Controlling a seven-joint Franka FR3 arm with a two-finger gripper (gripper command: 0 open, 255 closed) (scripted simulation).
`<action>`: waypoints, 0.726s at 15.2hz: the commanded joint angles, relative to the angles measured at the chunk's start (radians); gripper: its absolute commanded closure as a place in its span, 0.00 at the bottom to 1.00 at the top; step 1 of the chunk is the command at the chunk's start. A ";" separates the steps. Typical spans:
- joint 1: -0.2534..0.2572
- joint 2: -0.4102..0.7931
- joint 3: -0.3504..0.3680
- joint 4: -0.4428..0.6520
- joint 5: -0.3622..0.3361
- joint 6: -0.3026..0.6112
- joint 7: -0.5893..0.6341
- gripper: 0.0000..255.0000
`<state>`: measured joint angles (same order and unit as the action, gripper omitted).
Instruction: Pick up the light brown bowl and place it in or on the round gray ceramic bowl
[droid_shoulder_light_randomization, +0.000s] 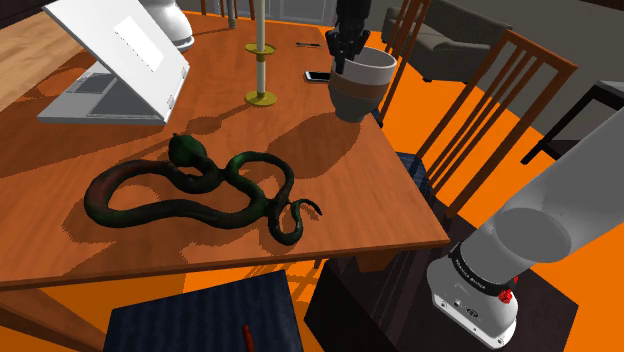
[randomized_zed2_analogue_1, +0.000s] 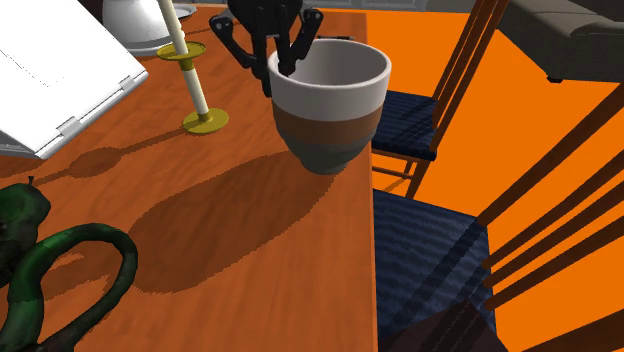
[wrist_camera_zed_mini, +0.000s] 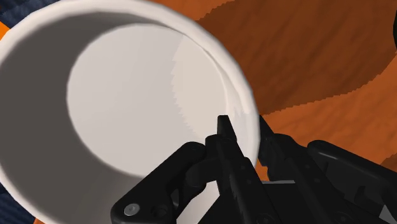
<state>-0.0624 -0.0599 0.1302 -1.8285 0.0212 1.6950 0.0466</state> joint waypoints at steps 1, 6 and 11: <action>0.000 0.001 0.000 -0.004 0.000 0.002 0.000 1.00; -0.001 0.001 0.000 -0.005 0.000 0.003 0.000 0.00; -0.001 0.001 0.000 -0.004 0.000 0.002 0.000 0.00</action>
<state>-0.0633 -0.0593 0.1297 -1.8334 0.0213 1.6975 0.0460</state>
